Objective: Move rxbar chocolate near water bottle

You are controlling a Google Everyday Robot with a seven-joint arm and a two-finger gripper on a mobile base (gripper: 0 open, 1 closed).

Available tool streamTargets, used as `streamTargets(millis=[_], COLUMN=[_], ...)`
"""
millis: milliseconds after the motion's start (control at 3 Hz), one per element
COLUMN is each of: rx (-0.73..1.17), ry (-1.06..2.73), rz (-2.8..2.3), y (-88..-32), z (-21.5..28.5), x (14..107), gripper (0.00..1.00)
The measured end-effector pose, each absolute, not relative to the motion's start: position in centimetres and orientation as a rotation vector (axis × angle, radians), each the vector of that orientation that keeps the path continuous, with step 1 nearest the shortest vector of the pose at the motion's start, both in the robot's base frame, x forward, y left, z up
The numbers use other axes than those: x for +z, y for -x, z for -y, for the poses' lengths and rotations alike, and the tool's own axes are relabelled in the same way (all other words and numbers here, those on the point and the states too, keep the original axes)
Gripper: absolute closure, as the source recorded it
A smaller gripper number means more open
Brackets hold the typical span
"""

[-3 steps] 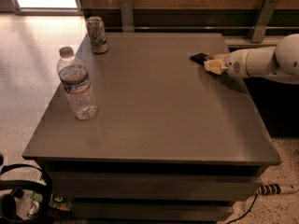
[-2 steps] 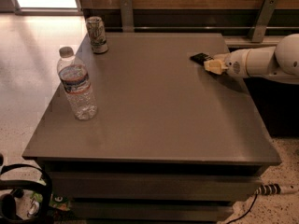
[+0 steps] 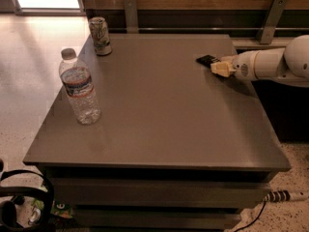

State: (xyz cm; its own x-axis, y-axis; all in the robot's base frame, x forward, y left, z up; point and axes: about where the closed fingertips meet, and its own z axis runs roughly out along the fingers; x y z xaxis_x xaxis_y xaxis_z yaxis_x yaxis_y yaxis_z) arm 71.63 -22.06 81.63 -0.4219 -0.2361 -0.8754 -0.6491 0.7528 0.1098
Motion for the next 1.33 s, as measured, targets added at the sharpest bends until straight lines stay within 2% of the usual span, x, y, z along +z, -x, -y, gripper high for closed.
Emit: streamTargets(millis=[1333], rx=[0.547], ry=[0.669], rz=[-1.998], y=[-71.63], z=[22.06], x=[81.65], gripper=[1.0])
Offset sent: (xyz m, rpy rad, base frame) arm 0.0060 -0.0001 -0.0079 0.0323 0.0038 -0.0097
